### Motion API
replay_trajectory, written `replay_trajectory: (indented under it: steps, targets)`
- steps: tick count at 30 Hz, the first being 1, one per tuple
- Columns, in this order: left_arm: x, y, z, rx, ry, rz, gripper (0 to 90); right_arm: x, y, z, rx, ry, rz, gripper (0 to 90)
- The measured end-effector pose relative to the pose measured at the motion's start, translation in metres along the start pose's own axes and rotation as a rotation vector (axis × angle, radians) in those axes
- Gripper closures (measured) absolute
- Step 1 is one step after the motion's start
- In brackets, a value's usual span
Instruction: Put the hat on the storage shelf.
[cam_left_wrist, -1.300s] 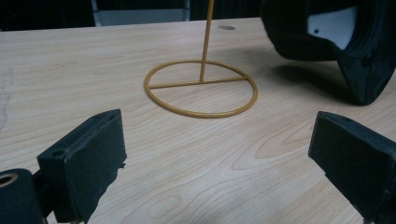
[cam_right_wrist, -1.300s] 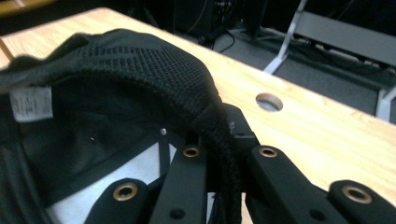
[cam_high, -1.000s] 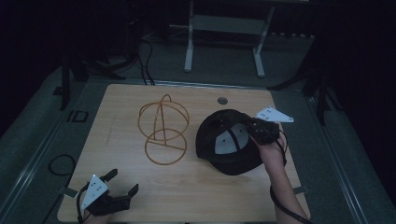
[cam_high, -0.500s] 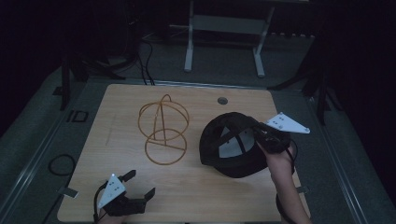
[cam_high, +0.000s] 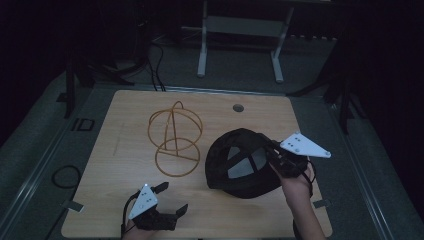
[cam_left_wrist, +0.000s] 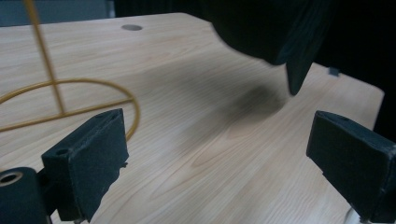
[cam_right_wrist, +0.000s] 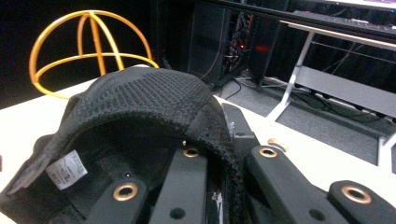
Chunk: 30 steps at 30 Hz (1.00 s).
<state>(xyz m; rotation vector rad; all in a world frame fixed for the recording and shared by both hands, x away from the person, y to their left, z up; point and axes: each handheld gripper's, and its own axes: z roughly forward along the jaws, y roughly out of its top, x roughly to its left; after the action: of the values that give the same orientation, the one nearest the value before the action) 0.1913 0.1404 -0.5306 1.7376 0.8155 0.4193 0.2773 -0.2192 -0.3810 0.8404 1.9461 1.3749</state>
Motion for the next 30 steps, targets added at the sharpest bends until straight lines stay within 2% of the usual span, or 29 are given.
replay_trajectory:
  steps: [2,4,7,12,17,22,23,24,26,27,29,30]
  targets:
    - [-0.003,0.004,0.005,-0.002,-0.018,-0.002,5.6,0.005,0.000,0.001,-0.001,0.014,0.002,88.1]
    - [-0.006,0.007,0.009,0.002,-0.022,0.015,5.6,0.009,-0.001,0.002,0.000,0.024,-0.008,88.1]
    - [-0.009,0.012,0.017,-0.001,-0.033,0.015,5.6,0.015,-0.001,0.003,-0.004,0.033,-0.013,88.1]
    - [-0.014,0.017,0.030,0.004,-0.053,0.014,6.4,0.020,0.001,0.003,-0.013,0.046,-0.017,88.1]
    - [-0.017,0.024,0.042,-0.010,-0.068,0.013,6.9,0.025,0.004,0.004,-0.022,0.060,-0.022,88.1]
    - [-0.019,0.032,0.051,-0.035,-0.067,0.010,15.1,0.029,0.006,0.003,-0.035,0.082,-0.024,88.0]
    - [-0.019,0.033,0.052,-0.045,-0.069,-0.001,15.9,0.029,0.007,0.003,-0.038,0.087,-0.027,88.1]
    - [-0.018,0.034,0.053,-0.055,-0.077,-0.009,20.7,0.030,0.008,0.002,-0.041,0.093,-0.036,88.1]
    - [-0.018,0.036,0.052,-0.082,-0.064,-0.022,26.6,0.032,0.009,0.001,-0.044,0.103,-0.039,88.1]
    - [-0.017,0.037,0.052,-0.094,-0.070,-0.027,33.9,0.033,0.009,0.000,-0.045,0.107,-0.042,88.0]
    - [-0.017,0.039,0.051,-0.109,-0.046,-0.028,39.5,0.033,0.009,-0.001,-0.046,0.108,-0.047,88.0]
    - [-0.016,0.040,0.051,-0.117,-0.047,-0.038,43.5,0.033,0.008,-0.002,-0.048,0.110,-0.044,88.1]
